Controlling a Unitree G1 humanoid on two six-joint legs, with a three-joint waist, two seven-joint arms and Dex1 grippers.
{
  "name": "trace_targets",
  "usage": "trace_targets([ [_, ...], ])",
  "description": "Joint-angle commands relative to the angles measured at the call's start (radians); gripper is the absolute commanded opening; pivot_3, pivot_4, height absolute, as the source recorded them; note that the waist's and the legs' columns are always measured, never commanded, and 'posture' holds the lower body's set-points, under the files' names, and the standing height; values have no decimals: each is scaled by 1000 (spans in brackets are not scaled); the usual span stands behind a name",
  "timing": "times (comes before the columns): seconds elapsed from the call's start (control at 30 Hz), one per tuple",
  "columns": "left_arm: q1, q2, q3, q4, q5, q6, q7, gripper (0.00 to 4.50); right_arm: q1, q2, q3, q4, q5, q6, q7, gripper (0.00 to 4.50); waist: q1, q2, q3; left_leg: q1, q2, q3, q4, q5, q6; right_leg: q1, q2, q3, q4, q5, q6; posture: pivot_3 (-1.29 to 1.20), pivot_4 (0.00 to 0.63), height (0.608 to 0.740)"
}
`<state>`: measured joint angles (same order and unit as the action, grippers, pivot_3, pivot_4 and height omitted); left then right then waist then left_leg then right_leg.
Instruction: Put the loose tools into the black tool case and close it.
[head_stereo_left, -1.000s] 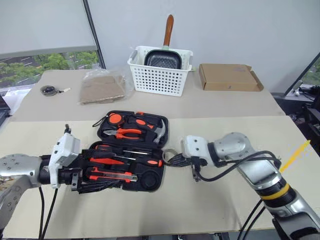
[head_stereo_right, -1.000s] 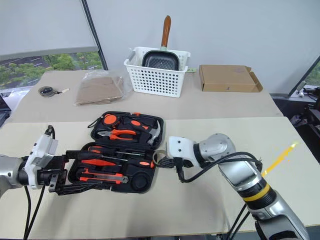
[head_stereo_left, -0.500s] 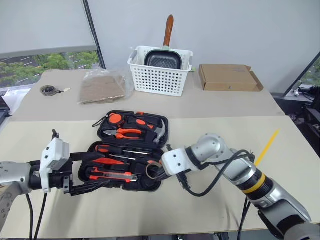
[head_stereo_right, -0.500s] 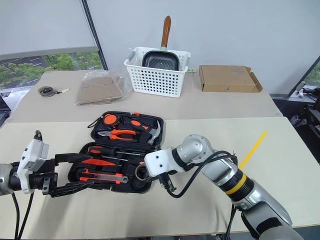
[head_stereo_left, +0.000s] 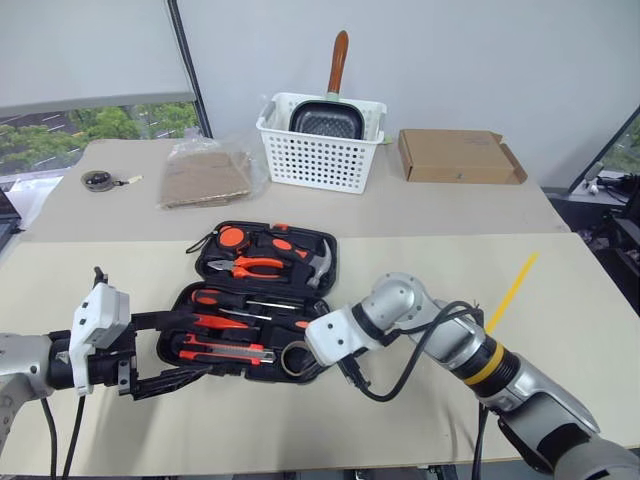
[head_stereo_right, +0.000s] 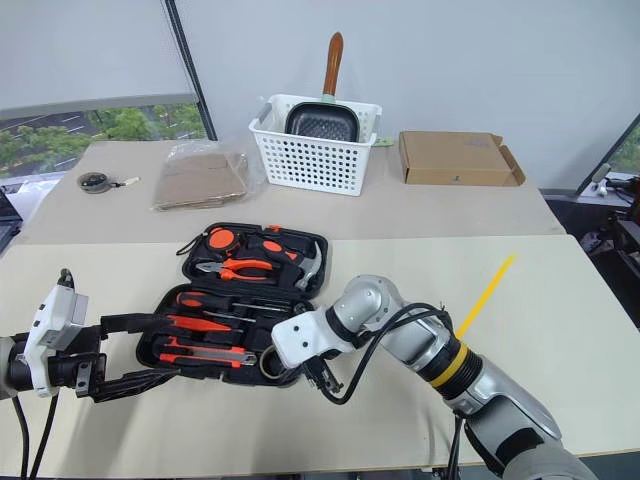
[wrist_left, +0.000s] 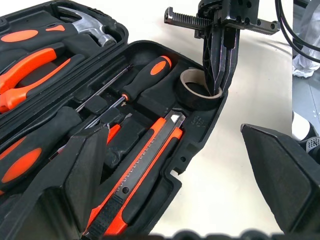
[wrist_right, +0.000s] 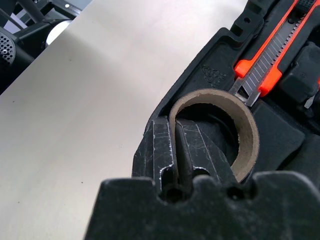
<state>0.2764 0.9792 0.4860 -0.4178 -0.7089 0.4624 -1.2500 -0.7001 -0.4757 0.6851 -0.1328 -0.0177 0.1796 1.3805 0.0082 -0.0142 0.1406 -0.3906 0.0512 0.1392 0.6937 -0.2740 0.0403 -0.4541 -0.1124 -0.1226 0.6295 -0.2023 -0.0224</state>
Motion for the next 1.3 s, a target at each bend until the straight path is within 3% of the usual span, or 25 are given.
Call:
trace_targets([
  [0.03,-8,-4,20,2,3,-21,-13,4500,-13,3,-2,-4,1,-9,18,1226,1,0,0,0,0,0,0,0,0,0,0,0,0,0,0,0,150,700],
  [0.27,-20,-11,10,23,13,-35,-20,4500,-17,-22,-109,-44,88,49,21,3619,2,0,0,0,-1,1,0,-1,1,0,-1,0,-1,0,0,0,150,700],
  [0.43,-55,-48,43,84,-19,-29,3,4500,-33,-39,-286,-52,242,208,-17,3619,2,0,0,0,0,0,0,0,0,0,0,0,0,0,-1,0,150,700],
  [0.67,-115,-69,68,243,22,-86,8,4500,-21,-26,-438,144,243,333,-216,3619,1,0,0,1,0,0,0,-3,4,0,0,-1,2,1,-2,0,150,700],
  [0.83,-180,-76,57,369,54,-147,4,4500,-3,68,-535,228,269,587,-452,3619,-2,-1,-1,0,1,0,0,-1,1,-1,0,-1,2,2,-4,0,150,700],
  [1.07,-250,-84,18,460,91,-198,-3,4500,-18,222,-667,266,343,842,-664,3619,-17,-2,-1,-2,0,1,-1,2,-1,-2,0,-1,1,6,-10,0,150,700],
  [1.1,-260,-85,11,469,96,-203,-3,4500,-20,234,-674,276,347,852,-680,3119,-18,-1,-1,-3,0,1,-1,2,-1,-2,0,-1,1,6,-10,0,150,700],
  [1.13,-268,-86,5,475,98,-207,-3,4500,-22,246,-682,283,354,865,-694,2944,-19,-1,-1,-3,0,1,-1,2,-1,-2,0,-1,1,6,-10,0,150,700],
  [1.3,-284,-91,-8,478,106,-215,-3,4500,-40,275,-703,306,371,881,-738,1213,-23,-1,-1,-3,0,1,-1,2,-1,-2,0,0,1,6,-10,0,150,700],
])
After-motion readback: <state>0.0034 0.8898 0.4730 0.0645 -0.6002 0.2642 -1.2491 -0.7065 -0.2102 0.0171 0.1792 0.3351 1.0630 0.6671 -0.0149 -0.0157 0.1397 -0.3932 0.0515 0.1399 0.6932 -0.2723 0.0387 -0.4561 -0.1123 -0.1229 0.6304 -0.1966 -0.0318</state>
